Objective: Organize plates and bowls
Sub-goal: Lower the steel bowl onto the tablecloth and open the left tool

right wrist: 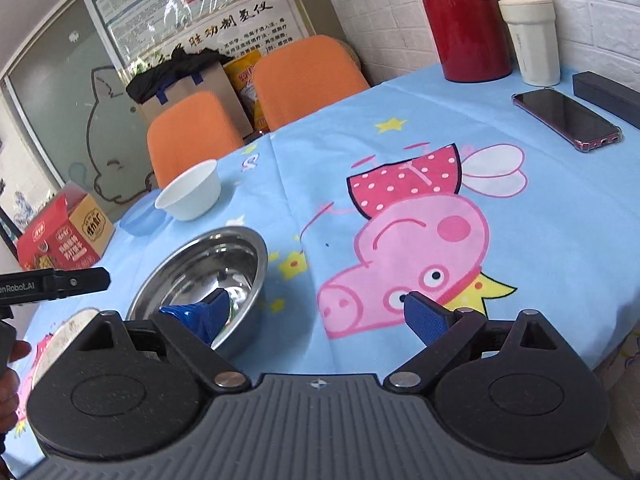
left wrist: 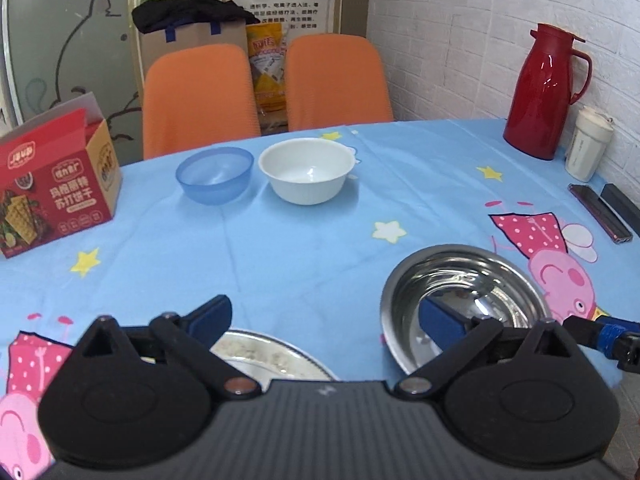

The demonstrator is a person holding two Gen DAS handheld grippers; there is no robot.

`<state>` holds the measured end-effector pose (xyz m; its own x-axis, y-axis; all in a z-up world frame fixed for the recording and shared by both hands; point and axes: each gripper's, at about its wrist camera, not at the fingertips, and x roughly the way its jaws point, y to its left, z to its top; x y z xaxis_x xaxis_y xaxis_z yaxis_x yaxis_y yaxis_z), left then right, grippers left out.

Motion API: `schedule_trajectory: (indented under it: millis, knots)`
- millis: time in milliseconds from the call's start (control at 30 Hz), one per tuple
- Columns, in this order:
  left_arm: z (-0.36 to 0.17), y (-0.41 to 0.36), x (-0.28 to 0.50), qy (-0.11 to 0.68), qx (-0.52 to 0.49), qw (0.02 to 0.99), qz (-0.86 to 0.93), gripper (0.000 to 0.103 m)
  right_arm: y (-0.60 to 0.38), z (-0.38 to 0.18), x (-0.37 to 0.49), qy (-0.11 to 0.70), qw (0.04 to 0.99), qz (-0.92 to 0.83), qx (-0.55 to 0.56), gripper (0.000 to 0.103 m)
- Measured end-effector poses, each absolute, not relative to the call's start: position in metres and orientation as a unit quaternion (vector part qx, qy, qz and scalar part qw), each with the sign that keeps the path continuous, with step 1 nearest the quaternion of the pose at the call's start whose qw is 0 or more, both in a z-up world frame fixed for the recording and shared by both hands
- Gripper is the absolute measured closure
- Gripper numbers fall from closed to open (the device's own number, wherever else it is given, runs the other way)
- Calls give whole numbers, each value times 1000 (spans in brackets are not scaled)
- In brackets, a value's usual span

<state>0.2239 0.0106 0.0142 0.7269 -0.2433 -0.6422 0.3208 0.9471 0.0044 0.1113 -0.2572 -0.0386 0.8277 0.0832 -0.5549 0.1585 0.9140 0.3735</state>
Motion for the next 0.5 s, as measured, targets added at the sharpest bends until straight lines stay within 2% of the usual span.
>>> schedule_trajectory:
  millis: [500]
  knots:
    - [20, 51, 229, 313, 50, 933, -173, 4, -221, -11, 116, 264, 949, -17, 173, 21]
